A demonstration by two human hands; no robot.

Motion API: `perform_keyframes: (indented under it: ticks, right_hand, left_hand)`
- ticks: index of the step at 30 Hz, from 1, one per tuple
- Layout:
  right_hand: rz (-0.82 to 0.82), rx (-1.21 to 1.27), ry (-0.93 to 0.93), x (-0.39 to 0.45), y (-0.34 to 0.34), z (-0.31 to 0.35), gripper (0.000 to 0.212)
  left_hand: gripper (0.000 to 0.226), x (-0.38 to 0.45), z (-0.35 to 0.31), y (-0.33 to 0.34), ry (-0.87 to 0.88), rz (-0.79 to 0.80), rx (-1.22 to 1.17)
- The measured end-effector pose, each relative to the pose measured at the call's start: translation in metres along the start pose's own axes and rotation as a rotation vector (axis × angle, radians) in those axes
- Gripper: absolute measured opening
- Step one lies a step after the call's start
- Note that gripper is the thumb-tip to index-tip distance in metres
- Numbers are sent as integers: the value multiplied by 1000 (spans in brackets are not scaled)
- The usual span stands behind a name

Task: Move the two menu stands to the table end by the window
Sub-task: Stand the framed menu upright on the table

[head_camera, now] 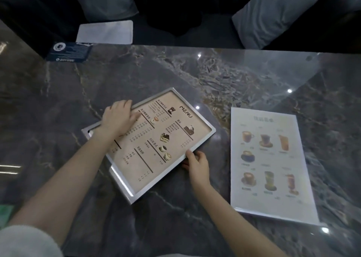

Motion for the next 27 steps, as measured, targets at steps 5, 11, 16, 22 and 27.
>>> perform_keyframes:
  ticks: [5, 11, 16, 22, 27]
  right_hand:
    - [93, 160, 78, 2, 1, 14, 22]
    - [222, 189, 131, -8, 2, 17, 25]
    - [236, 147, 82, -13, -2, 21, 34]
    - [278, 103, -122, -23, -9, 48, 40]
    - [323, 38, -320, -30, -21, 80, 32]
  left_hand:
    - [49, 6, -2, -11, -63, 68, -115]
    - [41, 11, 7, -18, -178, 211, -450]
    - [42, 4, 11, -25, -184, 236, -521]
    - [39, -15, 7, -49, -217, 95, -820]
    - [65, -26, 3, -65, -247, -56, -968]
Point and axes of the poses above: each hand's wrist, its own x-axis towards the middle knuckle, its own y-axis out of the palm, z = x × y, the point moved 2 cm from there along x, towards the middle knuckle, and after that the axes turned 2 degrees about -z, right-handed, at the moved point
